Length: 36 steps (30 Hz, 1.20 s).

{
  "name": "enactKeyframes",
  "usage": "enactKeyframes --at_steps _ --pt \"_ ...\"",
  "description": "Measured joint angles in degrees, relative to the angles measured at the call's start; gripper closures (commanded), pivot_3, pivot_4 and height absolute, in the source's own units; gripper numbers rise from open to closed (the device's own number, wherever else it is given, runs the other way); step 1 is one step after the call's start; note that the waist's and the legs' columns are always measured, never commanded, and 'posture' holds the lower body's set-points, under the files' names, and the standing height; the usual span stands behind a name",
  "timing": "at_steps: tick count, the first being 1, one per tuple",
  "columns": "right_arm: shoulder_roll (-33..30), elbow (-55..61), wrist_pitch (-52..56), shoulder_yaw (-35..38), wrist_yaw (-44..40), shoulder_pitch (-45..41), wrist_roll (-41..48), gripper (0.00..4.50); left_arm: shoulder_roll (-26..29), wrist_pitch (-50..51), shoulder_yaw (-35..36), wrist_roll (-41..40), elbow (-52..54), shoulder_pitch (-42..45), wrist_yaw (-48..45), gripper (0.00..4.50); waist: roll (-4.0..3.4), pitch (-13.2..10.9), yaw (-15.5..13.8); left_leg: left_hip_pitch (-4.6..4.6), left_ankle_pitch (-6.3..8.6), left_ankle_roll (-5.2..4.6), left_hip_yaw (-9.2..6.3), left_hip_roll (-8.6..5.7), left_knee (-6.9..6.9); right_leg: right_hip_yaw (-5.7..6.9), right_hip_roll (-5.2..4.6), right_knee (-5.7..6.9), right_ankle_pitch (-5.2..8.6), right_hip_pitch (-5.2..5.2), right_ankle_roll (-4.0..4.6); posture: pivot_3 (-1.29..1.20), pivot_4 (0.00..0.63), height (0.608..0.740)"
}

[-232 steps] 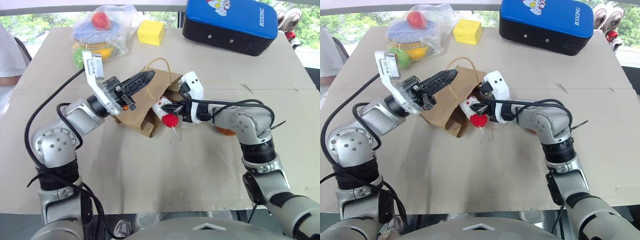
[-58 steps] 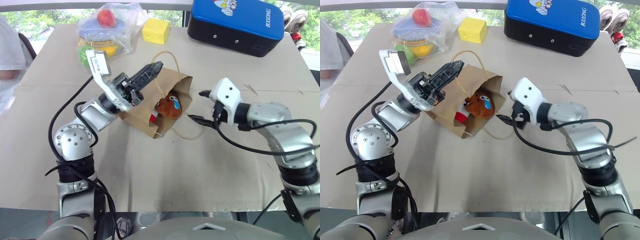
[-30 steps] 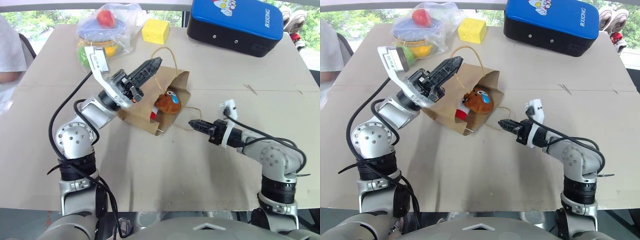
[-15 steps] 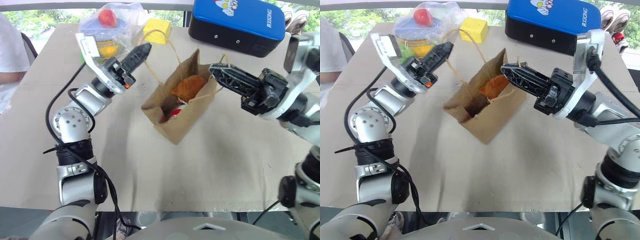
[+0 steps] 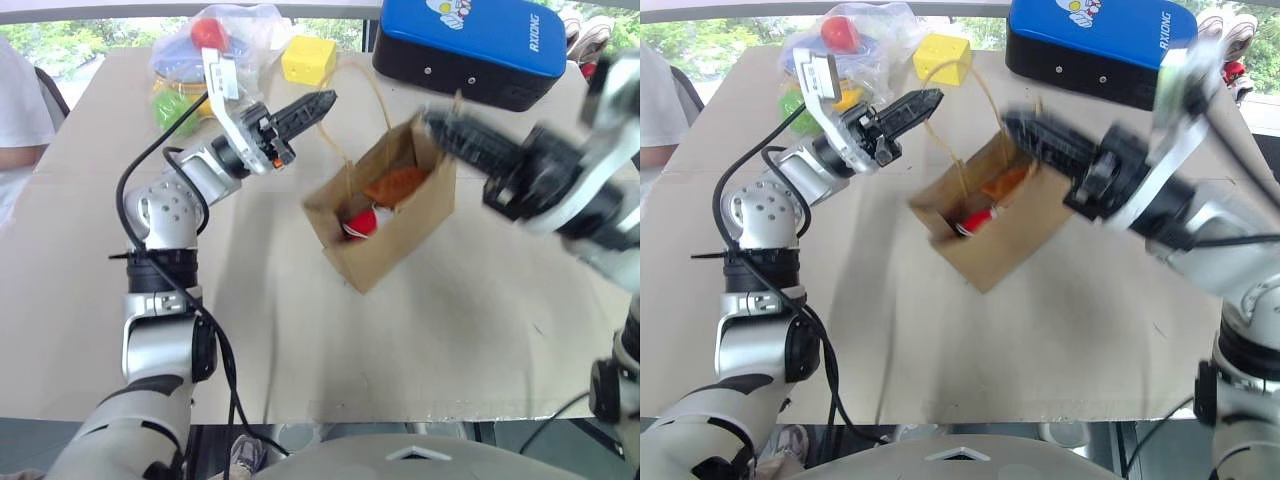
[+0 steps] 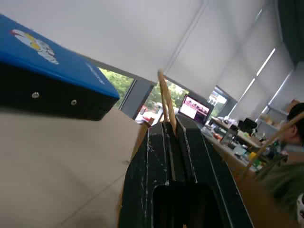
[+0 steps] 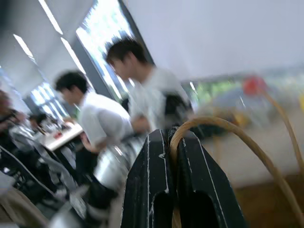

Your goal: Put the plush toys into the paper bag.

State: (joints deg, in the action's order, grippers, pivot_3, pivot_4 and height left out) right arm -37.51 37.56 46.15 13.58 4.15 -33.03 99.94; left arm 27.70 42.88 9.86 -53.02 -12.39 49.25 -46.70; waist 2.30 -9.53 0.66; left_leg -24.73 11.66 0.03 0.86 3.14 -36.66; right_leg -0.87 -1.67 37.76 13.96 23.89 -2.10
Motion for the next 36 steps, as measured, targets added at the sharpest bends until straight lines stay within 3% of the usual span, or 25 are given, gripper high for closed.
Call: enactKeyframes --at_steps 4,8,11,14,15,16,17,18,19,22,25,29,32,33,35,36 --pt "-1.4 -0.6 1.2 -4.8 -1.2 8.6 -4.4 4.46 3.9 -3.7 -3.9 8.6 -4.2 2.2 -5.8 4.50 -0.08 0.0 0.0 0.02 0.07 -0.11 0.16 -0.08 0.06 -0.13 -0.13 -0.10 -0.01 -0.02 -0.01 0.00 0.150 0.740" --pt "-2.1 0.6 -0.1 -5.3 -1.8 8.7 -7.2 4.46 3.4 -4.8 -7.3 12.6 -6.8 1.9 -10.6 4.50 -0.09 0.0 0.1 0.01 0.07 -0.11 0.13 -0.03 0.01 -0.10 -0.08 -0.07 -0.01 0.00 -0.02 0.00 0.150 0.740" --pt "-3.8 0.6 0.0 -5.6 -4.0 11.1 -11.3 3.72 3.5 -3.8 -7.7 12.5 -5.6 0.8 -13.4 4.50 -0.10 0.0 0.1 0.01 0.07 -0.11 0.11 -0.02 0.02 -0.09 -0.07 -0.06 0.00 0.00 -0.01 0.00 0.150 0.740" --pt "-6.5 0.9 0.0 -5.0 -7.5 13.6 -14.0 2.28 3.5 -2.9 -7.7 12.3 -3.5 -1.1 -15.5 3.53 -0.10 0.0 0.1 0.02 0.07 -0.11 0.11 -0.02 0.01 -0.10 -0.07 -0.04 0.00 0.00 -0.01 0.00 0.150 0.740" --pt "-8.6 1.9 0.0 -3.6 -9.2 14.8 -15.3 1.64 3.8 -2.8 -7.5 12.3 -2.3 -1.7 -16.1 2.98 -0.10 0.0 0.0 0.01 0.07 -0.11 0.10 -0.02 0.01 -0.09 -0.07 -0.04 0.00 0.00 -0.01 0.00 0.150 0.740" --pt "-9.6 2.1 0.0 -3.1 -9.8 15.2 -15.8 1.35 4.1 -2.7 -7.4 12.3 -2.0 -1.8 -16.3 2.33 -0.09 0.0 0.0 0.03 0.07 -0.11 0.10 -0.02 0.01 -0.09 -0.07 -0.05 0.00 -0.01 -0.02 0.00 0.150 0.740" --pt "-11.1 2.8 0.1 -2.3 -10.9 16.0 -16.6 1.35 4.4 -2.6 -7.3 12.3 -1.4 -1.9 -16.7 2.23 -0.10 0.0 0.0 0.02 0.07 -0.11 0.11 -0.03 0.01 -0.09 -0.07 -0.06 0.00 -0.01 -0.02 0.00 0.150 0.740" --pt "-15.0 4.4 0.8 -0.4 -13.5 18.7 -18.4 1.35 5.3 -2.3 -6.7 12.2 -0.1 -2.6 -17.3 1.52 -0.11 0.0 0.0 0.03 0.07 -0.12 0.13 -0.03 0.03 -0.10 -0.09 -0.09 0.00 -0.01 -0.02 0.00 0.150 0.740" --pt "-17.3 5.4 1.3 1.8 -15.6 20.9 -19.3 1.35 6.3 -2.1 -5.6 12.0 0.6 -3.2 -17.8 1.30 -0.09 0.0 0.0 0.02 0.07 -0.12 0.10 0.00 0.02 -0.08 -0.07 -0.09 0.01 -0.01 -0.02 0.00 0.150 0.740" --pt "-20.3 7.3 1.7 8.4 -20.8 27.3 -19.4 1.35 8.7 -1.6 -3.8 11.0 2.9 -5.8 -19.4 0.03 -0.09 0.0 0.1 0.05 0.07 -0.12 0.12 0.00 0.03 -0.10 -0.07 -0.08 0.01 -0.03 -0.02 0.00 0.150 0.740" --pt "-22.4 9.1 2.6 17.2 -26.6 34.5 -18.1 1.35 11.9 -0.2 -2.5 9.6 5.9 -11.0 -22.5 0.03 -0.09 0.0 0.1 0.12 0.07 -0.12 0.12 0.01 0.02 -0.10 -0.07 -0.05 0.01 -0.07 -0.03 0.00 0.150 0.740" --pt "-22.9 9.8 2.6 21.8 -29.1 37.4 -16.4 1.35 13.7 0.6 -2.3 8.9 7.7 -14.6 -25.6 0.03 -0.09 0.0 0.0 0.13 0.07 -0.11 0.11 0.01 -0.06 -0.08 -0.08 -0.05 0.01 -0.12 -0.04 0.00 0.150 0.740" --pt "-24.6 10.9 3.1 22.3 -32.9 41.7 -21.6 2.22 15.5 1.5 -2.4 7.8 10.9 -17.9 -28.3 0.00 -0.09 0.0 0.0 0.11 0.08 -0.11 0.12 0.00 -0.08 -0.08 -0.11 -0.07 0.02 -0.13 -0.04 0.00 0.150 0.740" --pt "-24.8 11.0 3.0 21.3 -33.8 42.2 -24.1 2.87 15.9 1.4 -2.5 7.9 11.4 -18.7 -29.0 0.00 -0.08 0.0 0.0 0.12 0.08 -0.11 0.12 0.00 -0.10 -0.09 -0.11 -0.06 0.02 -0.13 -0.04 0.00 0.150 0.740" --pt "-25.1 11.2 1.5 16.2 -35.7 42.0 -30.6 3.63 16.9 0.5 -3.2 8.2 12.4 -20.4 -30.7 0.00 -0.07 0.0 0.1 0.15 0.08 -0.11 0.12 0.01 -0.12 -0.09 -0.08 -0.05 0.02 -0.13 -0.03 0.00 0.150 0.740" --pt "-24.8 11.1 -0.2 10.1 -36.7 40.5 -36.0 4.13 17.4 0.0 -3.6 8.7 13.0 -21.5 -31.6 0.00 -0.06 0.0 0.3 0.17 0.08 -0.11 0.13 0.03 -0.11 -0.11 -0.06 -0.03 0.03 -0.12 -0.02 0.00 0.150 0.740"
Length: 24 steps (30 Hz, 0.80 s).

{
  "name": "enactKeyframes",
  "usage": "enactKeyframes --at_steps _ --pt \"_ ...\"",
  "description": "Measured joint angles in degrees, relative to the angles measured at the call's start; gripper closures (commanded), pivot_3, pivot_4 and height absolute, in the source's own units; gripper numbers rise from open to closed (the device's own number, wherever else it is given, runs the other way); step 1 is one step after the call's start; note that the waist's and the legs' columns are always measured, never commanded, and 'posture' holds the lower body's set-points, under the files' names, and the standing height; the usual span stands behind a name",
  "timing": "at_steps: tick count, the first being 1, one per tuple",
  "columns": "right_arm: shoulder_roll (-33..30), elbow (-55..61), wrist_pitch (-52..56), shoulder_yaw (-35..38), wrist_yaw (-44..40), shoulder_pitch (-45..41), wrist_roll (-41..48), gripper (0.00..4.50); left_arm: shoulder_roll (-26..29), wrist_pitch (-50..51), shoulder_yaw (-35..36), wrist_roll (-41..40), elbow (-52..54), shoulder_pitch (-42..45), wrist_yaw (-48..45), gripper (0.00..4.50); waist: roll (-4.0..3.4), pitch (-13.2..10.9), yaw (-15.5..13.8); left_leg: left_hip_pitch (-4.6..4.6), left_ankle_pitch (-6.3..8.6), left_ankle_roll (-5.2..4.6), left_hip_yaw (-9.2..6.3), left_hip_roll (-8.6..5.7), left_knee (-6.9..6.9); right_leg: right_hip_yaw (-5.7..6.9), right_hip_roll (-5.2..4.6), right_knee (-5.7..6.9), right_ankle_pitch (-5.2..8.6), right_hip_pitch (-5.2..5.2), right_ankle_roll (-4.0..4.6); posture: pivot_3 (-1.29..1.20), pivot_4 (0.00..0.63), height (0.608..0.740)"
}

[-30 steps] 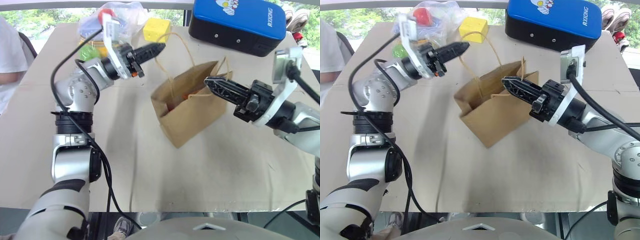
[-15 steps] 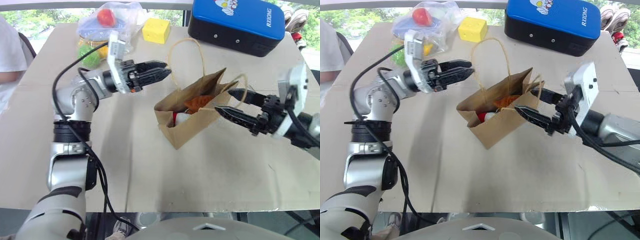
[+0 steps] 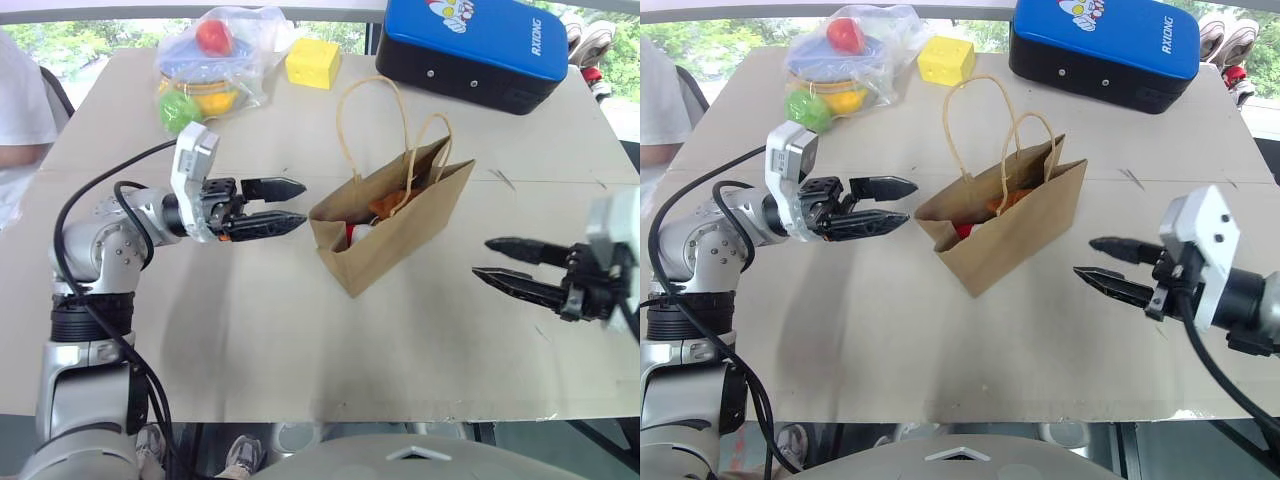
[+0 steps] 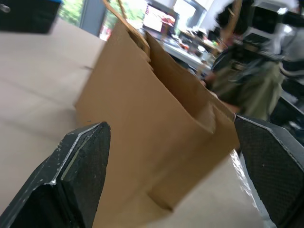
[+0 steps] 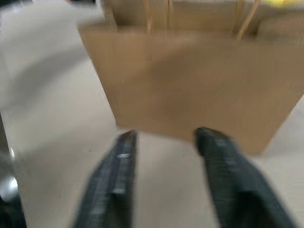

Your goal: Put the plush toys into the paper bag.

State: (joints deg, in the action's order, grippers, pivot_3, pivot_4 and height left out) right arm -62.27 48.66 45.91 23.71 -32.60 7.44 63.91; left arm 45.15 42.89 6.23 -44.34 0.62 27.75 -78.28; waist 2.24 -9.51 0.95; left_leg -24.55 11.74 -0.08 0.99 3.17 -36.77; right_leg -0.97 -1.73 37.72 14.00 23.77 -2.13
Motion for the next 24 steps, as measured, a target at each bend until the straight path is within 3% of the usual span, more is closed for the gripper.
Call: enactKeyframes --at_steps 1,4,8,15,24 --pt "0.8 -0.4 -2.5 -7.4 -1.3 -2.8 -6.2 4.48 0.0 -0.5 -0.5 0.4 0.4 -0.7 -0.6 0.00 0.01 0.0 0.1 0.03 0.00 0.00 0.02 0.02 -0.01 -0.01 0.03 0.00 0.04 0.00 -0.01 0.00 0.150 0.740" --pt "7.1 -4.8 -8.7 -25.9 -3.8 -11.6 -21.4 4.48 -0.3 -2.5 -2.5 1.7 1.1 -1.8 -2.1 0.00 -0.04 0.0 0.1 -0.01 0.00 0.00 0.02 0.03 -0.05 -0.04 0.07 0.07 0.22 0.06 0.03 0.00 0.150 0.740" --pt "18.3 -14.3 -14.1 -37.0 -5.3 -20.6 -31.4 4.48 -0.9 -5.5 -4.7 3.5 1.2 -1.9 -3.5 0.00 -0.05 0.0 -0.2 -0.10 0.00 0.00 0.02 0.01 -0.11 -0.04 0.07 0.10 -0.01 0.10 0.02 0.00 0.150 0.740" --pt "25.3 -22.0 -17.9 -41.6 -7.5 -24.1 -38.9 4.48 -3.0 -12.0 -6.4 8.7 5.1 -5.9 0.0 0.00 -0.05 0.0 -0.4 -0.12 0.01 -0.01 0.03 0.01 -0.15 -0.03 0.04 0.12 -0.02 0.09 0.01 0.00 0.150 0.740" --pt "30.9 -24.0 -18.7 -41.6 -8.8 -24.2 -41.0 4.48 -9.3 -15.7 -5.7 12.9 16.8 -15.4 16.3 0.00 -0.04 0.0 -0.3 -0.06 0.01 -0.01 0.02 0.04 -0.16 -0.04 0.05 0.20 -0.02 0.08 0.01 0.00 0.150 0.740"
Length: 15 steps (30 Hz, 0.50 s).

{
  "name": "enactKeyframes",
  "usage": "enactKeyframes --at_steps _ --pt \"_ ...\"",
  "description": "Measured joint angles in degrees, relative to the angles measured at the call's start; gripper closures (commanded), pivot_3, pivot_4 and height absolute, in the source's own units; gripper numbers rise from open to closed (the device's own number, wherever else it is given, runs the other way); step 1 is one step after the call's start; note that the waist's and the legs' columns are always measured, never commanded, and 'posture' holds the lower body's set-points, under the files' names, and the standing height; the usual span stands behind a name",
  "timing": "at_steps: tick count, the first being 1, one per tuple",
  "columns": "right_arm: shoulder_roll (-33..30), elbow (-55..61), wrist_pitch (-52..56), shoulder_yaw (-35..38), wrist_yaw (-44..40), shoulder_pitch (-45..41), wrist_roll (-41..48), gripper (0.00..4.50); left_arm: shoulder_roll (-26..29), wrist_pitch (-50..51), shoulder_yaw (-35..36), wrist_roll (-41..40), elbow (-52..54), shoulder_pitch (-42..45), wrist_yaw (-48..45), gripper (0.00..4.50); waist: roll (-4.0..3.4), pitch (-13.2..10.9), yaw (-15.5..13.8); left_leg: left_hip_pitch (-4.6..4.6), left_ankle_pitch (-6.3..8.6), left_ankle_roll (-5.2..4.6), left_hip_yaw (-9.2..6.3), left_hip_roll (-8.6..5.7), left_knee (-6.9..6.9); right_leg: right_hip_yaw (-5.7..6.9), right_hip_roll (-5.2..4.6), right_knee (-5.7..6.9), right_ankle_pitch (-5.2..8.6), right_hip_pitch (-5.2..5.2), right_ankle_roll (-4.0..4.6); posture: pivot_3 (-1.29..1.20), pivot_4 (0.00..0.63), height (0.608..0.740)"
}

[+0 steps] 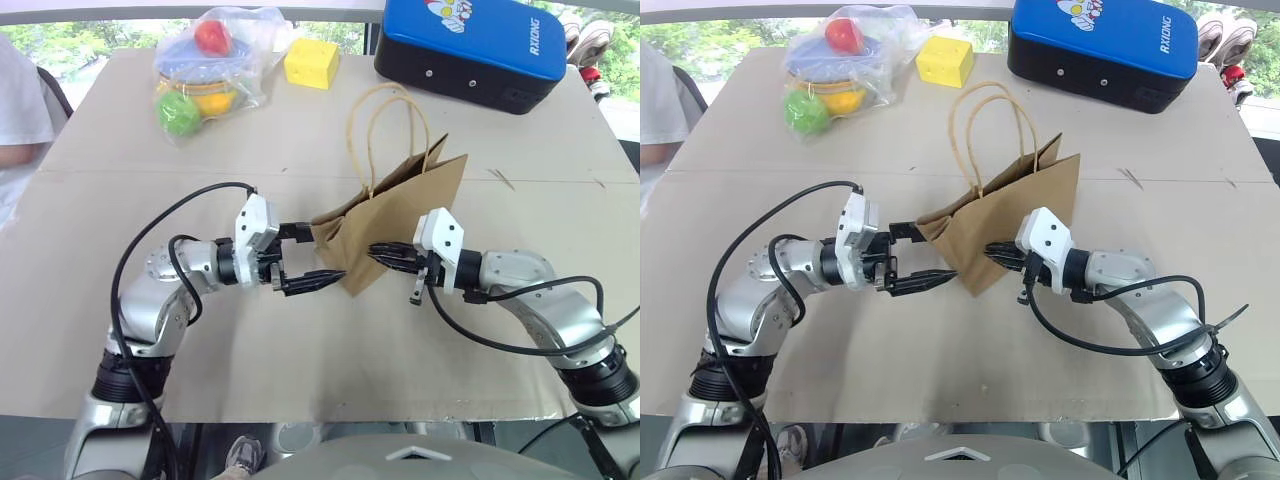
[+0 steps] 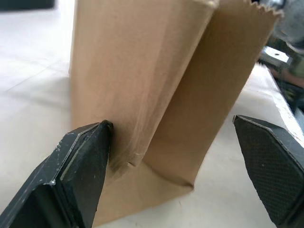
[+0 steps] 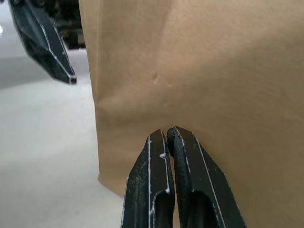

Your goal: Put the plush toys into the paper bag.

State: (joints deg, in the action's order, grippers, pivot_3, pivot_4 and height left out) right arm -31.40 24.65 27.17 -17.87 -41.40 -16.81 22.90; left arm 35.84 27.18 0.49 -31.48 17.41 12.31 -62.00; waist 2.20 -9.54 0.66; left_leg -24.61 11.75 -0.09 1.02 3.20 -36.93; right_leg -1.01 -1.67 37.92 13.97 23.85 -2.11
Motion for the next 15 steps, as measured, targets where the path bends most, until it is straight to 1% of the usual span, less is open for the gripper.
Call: enactKeyframes --at_steps 6,7,10,12,15 --pt "1.1 -0.9 0.0 0.0 -1.0 -0.5 -0.2 4.48 -3.9 0.3 -0.2 0.6 3.1 -0.8 8.5 0.00 0.00 0.0 0.0 0.01 0.00 0.00 0.00 -0.02 -0.02 0.00 0.00 0.00 -0.01 -0.03 -0.01 0.00 0.150 0.740" --pt "1.4 -0.9 0.1 0.0 -1.2 -0.5 -0.2 4.48 -4.0 0.0 -0.9 2.0 3.7 -1.2 10.1 0.00 0.00 0.0 0.1 0.02 0.00 0.00 0.00 -0.02 -0.02 -0.01 0.00 0.00 -0.01 -0.03 -0.01 0.00 0.150 0.740" --pt "1.5 -0.9 0.2 0.2 -1.3 -0.4 -0.2 4.48 -4.6 -0.2 -1.7 3.4 3.8 -1.9 11.8 0.00 -0.01 0.0 0.1 0.04 0.00 0.00 0.01 -0.01 -0.02 -0.02 0.01 0.02 -0.01 -0.03 0.00 0.00 0.150 0.740" --pt "1.6 -0.9 0.4 0.5 -1.3 -0.4 -0.2 4.48 -6.5 -0.2 -2.8 3.8 3.8 -1.9 13.8 0.00 0.00 0.0 0.0 0.03 0.00 0.00 0.00 -0.01 -0.04 -0.01 0.00 0.02 -0.01 -0.05 0.00 0.00 0.150 0.740" --pt "1.7 -0.6 0.8 0.9 -1.2 0.3 -0.2 4.48 -7.7 -0.9 -4.4 5.7 3.4 -1.1 15.1 0.00 0.00 0.0 -0.1 0.03 0.00 0.00 0.00 -0.03 -0.04 0.00 0.00 0.01 -0.01 -0.06 -0.01 0.00 0.150 0.740"
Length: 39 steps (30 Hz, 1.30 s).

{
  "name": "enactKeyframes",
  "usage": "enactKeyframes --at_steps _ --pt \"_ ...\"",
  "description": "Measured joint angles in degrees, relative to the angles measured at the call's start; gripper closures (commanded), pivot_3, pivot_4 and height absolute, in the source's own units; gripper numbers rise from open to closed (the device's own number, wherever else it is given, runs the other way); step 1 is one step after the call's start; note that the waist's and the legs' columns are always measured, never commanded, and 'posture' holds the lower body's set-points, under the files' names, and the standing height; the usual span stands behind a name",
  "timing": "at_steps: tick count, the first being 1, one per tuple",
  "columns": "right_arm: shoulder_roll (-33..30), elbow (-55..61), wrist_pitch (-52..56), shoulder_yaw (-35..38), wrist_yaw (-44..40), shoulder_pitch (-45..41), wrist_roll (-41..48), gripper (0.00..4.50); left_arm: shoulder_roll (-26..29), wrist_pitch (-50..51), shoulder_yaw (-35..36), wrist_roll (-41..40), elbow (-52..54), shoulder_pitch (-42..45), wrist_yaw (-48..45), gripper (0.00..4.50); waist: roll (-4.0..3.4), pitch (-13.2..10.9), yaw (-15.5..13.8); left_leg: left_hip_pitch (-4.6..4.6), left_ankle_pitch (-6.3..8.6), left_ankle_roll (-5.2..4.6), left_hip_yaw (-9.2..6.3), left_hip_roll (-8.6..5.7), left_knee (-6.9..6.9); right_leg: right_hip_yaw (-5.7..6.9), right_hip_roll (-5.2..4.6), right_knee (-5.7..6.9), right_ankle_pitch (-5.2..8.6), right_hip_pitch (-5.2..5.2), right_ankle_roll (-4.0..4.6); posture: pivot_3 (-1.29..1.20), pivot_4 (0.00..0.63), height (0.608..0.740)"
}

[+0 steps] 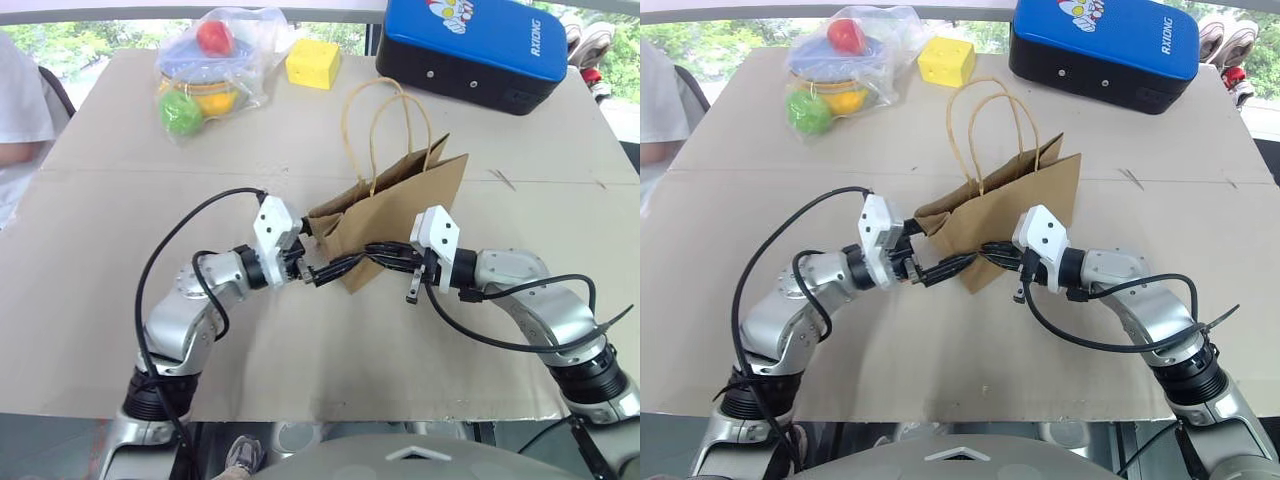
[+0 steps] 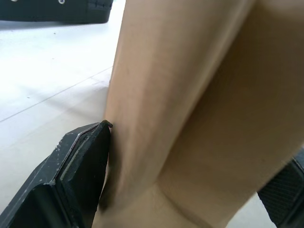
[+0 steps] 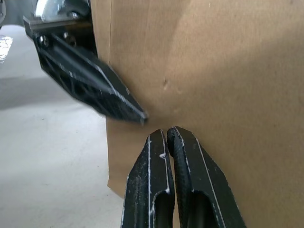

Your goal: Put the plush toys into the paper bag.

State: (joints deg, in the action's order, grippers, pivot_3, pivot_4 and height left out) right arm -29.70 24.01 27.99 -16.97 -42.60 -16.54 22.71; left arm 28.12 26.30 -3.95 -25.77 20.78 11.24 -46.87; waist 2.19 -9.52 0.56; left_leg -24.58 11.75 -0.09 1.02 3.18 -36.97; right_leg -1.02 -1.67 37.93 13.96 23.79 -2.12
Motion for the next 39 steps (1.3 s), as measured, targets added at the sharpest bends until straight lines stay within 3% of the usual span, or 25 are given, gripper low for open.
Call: enactKeyframes --at_steps 1,4,6,7,12,15,16,17,23,28,33,36,39 --pt "0.0 0.1 0.2 0.0 0.0 0.1 0.0 4.48 -0.2 -0.3 -0.4 0.4 0.0 0.1 0.3 0.00 0.00 0.0 0.0 0.00 0.00 0.00 0.00 0.00 0.00 0.00 0.00 0.00 0.00 0.00 0.00 0.00 0.150 0.740" --pt "-1.5 3.8 1.9 3.4 0.6 3.0 1.5 4.50 -1.2 -1.3 -1.8 1.5 -0.5 0.4 0.6 0.80 0.00 0.0 -0.2 -0.02 0.00 0.00 0.00 -0.01 0.00 0.00 -0.02 -0.02 0.00 0.00 0.00 0.00 0.150 0.740" --pt "-2.8 6.9 3.0 6.6 0.8 4.6 3.0 4.50 -1.3 -1.8 -2.0 1.8 -1.5 0.5 0.5 1.94 0.00 0.0 -0.1 -0.01 0.00 0.00 -0.01 -0.01 0.00 0.01 -0.01 -0.01 0.00 -0.01 0.00 0.00 0.150 0.740" --pt "-3.5 8.3 3.3 7.9 0.9 5.6 3.6 4.50 -1.4 -2.2 -2.0 2.1 -1.8 0.6 0.5 2.17 -0.01 0.0 -0.1 0.02 0.00 0.00 -0.01 -0.01 0.00 0.01 -0.01 -0.01 0.00 -0.02 0.00 0.00 0.150 0.740" --pt "-7.7 17.2 4.7 15.3 2.3 15.2 5.3 4.50 -1.5 -6.0 -2.3 3.2 -6.3 1.9 -0.8 4.46 -0.05 0.0 0.0 0.04 0.01 0.00 0.00 -0.01 0.00 0.00 -0.01 -0.01 0.00 -0.04 0.00 0.00 0.150 0.740" --pt "-7.6 18.8 5.4 19.1 4.4 15.8 6.3 3.67 -1.5 -7.7 -2.3 3.3 -9.1 3.6 -2.5 4.50 -0.05 0.0 0.3 0.10 0.00 0.00 0.03 -0.01 -0.02 -0.03 0.00 0.01 0.00 -0.06 -0.01 0.00 0.150 0.740" --pt "-7.6 19.5 5.5 20.7 5.0 16.4 7.0 3.14 -1.1 -9.0 -2.3 3.2 -11.2 4.9 -4.6 4.50 -0.06 0.0 0.1 0.12 0.00 0.00 0.01 -0.01 -0.02 0.00 0.01 0.02 0.00 -0.09 0.00 0.00 0.150 0.740" --pt "-7.6 19.9 5.5 21.2 5.0 16.7 7.2 2.99 -0.8 -9.7 -2.3 3.2 -12.4 5.6 -5.6 4.50 -0.06 0.0 0.1 0.12 0.01 0.00 0.00 -0.01 -0.01 0.00 0.02 0.02 0.00 -0.09 0.00 0.00 0.150 0.740" --pt "-9.8 22.9 5.1 26.6 3.9 23.4 9.1 0.24 6.9 -22.3 -0.4 3.3 -32.6 19.9 -24.8 4.50 -0.06 0.0 -0.1 0.04 0.01 0.00 -0.04 -0.05 -0.02 0.06 0.00 -0.05 0.00 -0.09 0.00 0.00 0.150 0.740" --pt "-10.7 26.2 2.7 33.6 1.7 31.6 9.9 0.11 7.2 -31.7 0.1 4.1 -47.3 27.8 -36.3 4.50 -0.05 0.0 -0.2 -0.01 0.03 -0.05 -0.04 -0.05 -0.05 0.06 0.00 -0.06 0.01 -0.09 -0.02 0.00 0.150 0.740" --pt "-10.8 27.2 0.2 38.3 0.4 36.5 9.9 0.11 4.9 -35.5 -0.1 5.5 -55.6 29.8 -39.7 4.50 -0.04 0.1 0.1 0.00 0.03 -0.05 -0.05 -0.03 -0.17 0.06 0.01 0.00 0.01 -0.11 -0.03 0.00 0.150 0.740" --pt "-10.8 27.2 -0.9 38.9 0.1 37.1 9.5 0.00 4.8 -36.2 0.0 6.4 -58.9 30.8 -40.8 3.57 -0.04 0.1 0.3 0.01 0.04 -0.05 -0.05 -0.01 -0.17 0.06 0.03 0.01 0.01 -0.11 -0.03 0.00 0.150 0.740" --pt "-10.7 26.4 -3.3 38.6 0.3 36.6 7.5 0.00 5.1 -35.6 0.5 6.3 -59.2 30.4 -41.8 2.19 -0.04 0.1 0.2 -0.02 0.04 -0.05 -0.06 -0.01 -0.18 0.07 0.03 0.01 0.01 -0.11 -0.03 0.00 0.150 0.740"
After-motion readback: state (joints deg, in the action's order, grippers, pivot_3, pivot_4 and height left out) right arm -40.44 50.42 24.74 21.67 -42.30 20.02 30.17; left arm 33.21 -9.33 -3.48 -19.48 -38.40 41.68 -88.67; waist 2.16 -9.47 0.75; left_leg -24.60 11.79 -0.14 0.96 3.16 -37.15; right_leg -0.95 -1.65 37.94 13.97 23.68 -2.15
